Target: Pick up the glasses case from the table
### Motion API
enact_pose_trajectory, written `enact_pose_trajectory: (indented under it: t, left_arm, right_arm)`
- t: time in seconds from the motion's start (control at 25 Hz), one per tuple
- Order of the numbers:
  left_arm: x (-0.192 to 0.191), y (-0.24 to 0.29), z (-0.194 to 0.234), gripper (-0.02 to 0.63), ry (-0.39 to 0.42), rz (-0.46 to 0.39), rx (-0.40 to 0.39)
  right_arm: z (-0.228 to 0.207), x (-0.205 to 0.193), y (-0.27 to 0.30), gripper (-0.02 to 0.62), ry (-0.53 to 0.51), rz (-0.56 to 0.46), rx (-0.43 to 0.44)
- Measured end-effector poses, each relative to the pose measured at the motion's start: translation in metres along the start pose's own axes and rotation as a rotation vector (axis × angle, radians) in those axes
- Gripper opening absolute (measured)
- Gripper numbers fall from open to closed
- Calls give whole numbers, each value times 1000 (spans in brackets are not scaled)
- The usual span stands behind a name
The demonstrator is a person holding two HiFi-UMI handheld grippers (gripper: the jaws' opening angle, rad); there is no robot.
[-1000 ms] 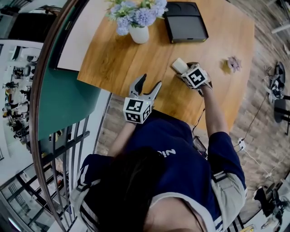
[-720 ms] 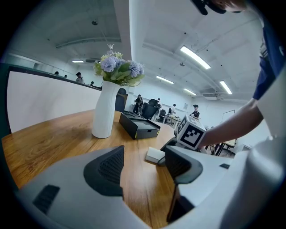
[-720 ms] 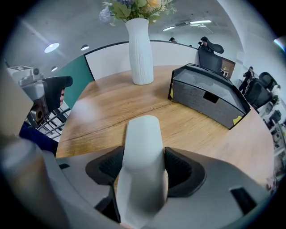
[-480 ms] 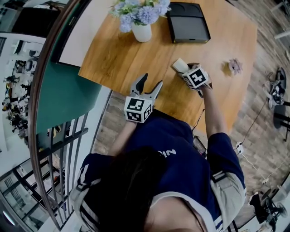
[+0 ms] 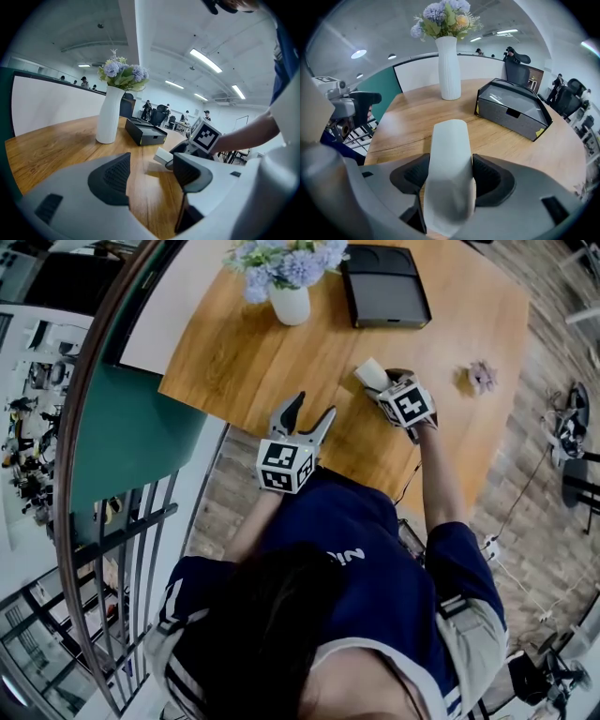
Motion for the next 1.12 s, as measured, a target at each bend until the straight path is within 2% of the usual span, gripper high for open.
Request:
enact_pose_trajectory:
  t: [0.4, 0.56, 0.68, 0.92, 1.12]
  left_arm:
    - [0, 5, -13, 285, 1, -13, -24]
    - [-1, 6, -18, 285, 4, -20, -25]
    - [-2, 9, -22, 285, 0, -23, -35]
    - [1, 15, -31, 285, 8, -36, -68]
    - [5, 22, -38, 285, 5, -50, -101]
  right_arm:
    - [1, 10, -29, 296, -9, -67, -55]
    - [3, 18, -47, 298, 32, -147, -74]
    - [7, 20, -59, 298, 23, -164, -96]
    - [15, 27, -91, 298, 66, -291, -144]
    - [22, 28, -117, 298, 79, -359, -205]
Point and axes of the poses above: the fingertips, and each gripper's own axes: y forward along the fingers, z to its left, x out of its top, the point moved 7 cm from there along -y, backward along the fingers, and after that the axes turned 11 degrees about -z, right-handed, at the moved point
